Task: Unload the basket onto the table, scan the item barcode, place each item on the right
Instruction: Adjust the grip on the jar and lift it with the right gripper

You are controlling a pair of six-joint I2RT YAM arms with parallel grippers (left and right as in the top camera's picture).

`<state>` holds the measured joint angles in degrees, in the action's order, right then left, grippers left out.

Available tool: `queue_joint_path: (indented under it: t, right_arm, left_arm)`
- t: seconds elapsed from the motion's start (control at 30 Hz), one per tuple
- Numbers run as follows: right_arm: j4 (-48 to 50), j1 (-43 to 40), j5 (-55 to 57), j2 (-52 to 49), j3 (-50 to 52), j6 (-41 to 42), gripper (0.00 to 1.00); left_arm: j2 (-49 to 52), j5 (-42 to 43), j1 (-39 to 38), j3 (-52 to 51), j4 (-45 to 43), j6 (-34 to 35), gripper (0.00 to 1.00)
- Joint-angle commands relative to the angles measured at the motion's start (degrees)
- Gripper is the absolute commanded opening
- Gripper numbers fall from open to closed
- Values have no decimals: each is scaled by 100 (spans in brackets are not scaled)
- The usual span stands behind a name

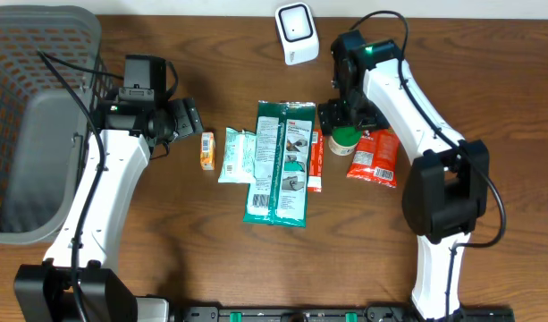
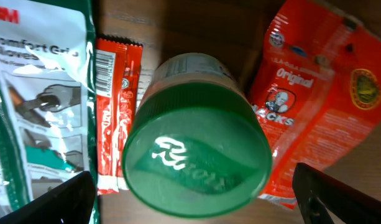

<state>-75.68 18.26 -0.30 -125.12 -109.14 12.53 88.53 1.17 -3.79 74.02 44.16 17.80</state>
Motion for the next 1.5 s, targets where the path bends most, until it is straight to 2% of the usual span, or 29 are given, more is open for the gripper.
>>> queue_joint_path:
  t: [0.0,0.27,0.57,0.67,0.73,0.97,1.23,1.47]
  right_arm:
    - [-15,-20,0,-258,-39,-59,97]
    - [72,-20,173,-601,-22,-59,93]
    - [407,-17,234,-649,-17,-59,85]
    - [481,-17,212,-649,-17,-59,79]
    - [540,-13,210,-649,-17,-59,72]
    - [627,26,210,-649,-20,-59,64]
    - [796,33,22,-645,-37,-116,63]
    - [796,33,-48,-623,-83,-337,68]
  left_arm:
    - [-17,-31,20,109,13,7,88]
    - [-17,-31,20,109,13,9,88]
    - [-17,-31,20,109,13,7,88]
    - [-17,-31,20,109,13,9,88]
    - [-17,-31,20,111,13,7,88]
    - [-17,-31,20,111,13,9,88]
    - [-17,-31,20,109,13,9,88]
    - [-17,-31,20,109,13,9,88]
